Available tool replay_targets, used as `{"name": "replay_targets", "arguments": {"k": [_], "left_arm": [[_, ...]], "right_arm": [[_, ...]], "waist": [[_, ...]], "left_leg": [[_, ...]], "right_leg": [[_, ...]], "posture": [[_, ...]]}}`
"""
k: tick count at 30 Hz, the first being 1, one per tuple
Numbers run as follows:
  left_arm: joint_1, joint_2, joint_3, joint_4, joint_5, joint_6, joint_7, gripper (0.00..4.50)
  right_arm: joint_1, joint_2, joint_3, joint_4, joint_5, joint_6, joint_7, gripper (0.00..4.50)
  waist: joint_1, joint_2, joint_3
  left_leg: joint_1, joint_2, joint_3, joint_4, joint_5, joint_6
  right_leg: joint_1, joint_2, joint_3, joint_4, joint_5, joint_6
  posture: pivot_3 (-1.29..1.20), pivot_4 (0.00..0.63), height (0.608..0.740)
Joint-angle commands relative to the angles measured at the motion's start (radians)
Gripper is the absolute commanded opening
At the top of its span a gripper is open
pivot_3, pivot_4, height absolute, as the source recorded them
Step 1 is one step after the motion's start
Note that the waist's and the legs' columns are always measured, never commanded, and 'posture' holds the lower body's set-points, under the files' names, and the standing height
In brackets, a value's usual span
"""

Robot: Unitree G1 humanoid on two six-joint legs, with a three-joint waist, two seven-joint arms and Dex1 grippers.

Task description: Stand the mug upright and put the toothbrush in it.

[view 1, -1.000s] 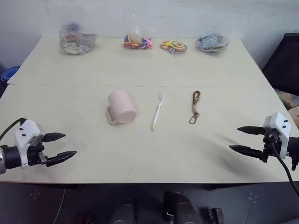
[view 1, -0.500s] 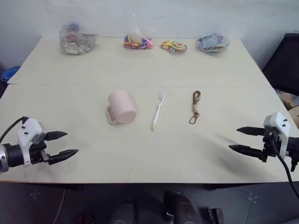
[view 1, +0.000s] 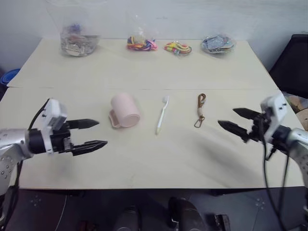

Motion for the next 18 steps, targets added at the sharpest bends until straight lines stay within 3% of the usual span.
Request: {"name": "replay_targets", "arguments": {"k": [1, 7, 14, 18], "left_arm": [[-0.136, -0.025, -0.11, -0.056, -0.042, 0.031, 0.014, 4.48], [-0.391, -0.114, -0.283, 0.022, -0.012, 0.092, 0.061, 4.48], [-0.504, -0.191, -0.35, 0.089, 0.03, 0.064, 0.055, 4.48], [-0.52, -0.215, -0.363, 0.119, 0.075, 0.04, 0.067, 4.5]], "right_arm": [[-0.114, 0.123, 0.049, -0.008, -0.067, 0.121, -0.281, 4.5], [-0.248, 0.272, 0.177, 0.177, -0.207, 0.059, -0.409, 4.5], [-0.322, 0.342, 0.292, 0.467, -0.337, -0.089, -0.393, 4.5], [-0.334, 0.36, 0.296, 0.531, -0.367, -0.148, -0.384, 3.54]], "waist": [[-0.003, 0.0, 0.0], [-0.01, 0.0, 0.0], [-0.041, 0.0, 0.0], [-0.048, 0.0, 0.0]], "left_leg": [[0.0, 0.0, 0.0, 0.0, 0.0, 0.0], [-0.001, -0.002, 0.002, -0.001, 0.001, -0.002], [-0.001, -0.001, 0.002, -0.002, 0.002, -0.003], [-0.001, -0.001, 0.001, -0.001, 0.002, -0.003]], "right_leg": [[0.0, 0.0, 0.0, 0.0, 0.0, 0.0], [0.0, 0.002, -0.001, 0.0, 0.0, 0.0], [0.0, 0.004, -0.001, 0.0, 0.0, 0.0], [0.0, 0.003, -0.001, 0.0, 0.0, 0.0]], "posture": [[0.0, 0.15, 0.74], [0.0, 0.15, 0.74], [0.0, 0.15, 0.74], [0.0, 0.15, 0.74]]}}
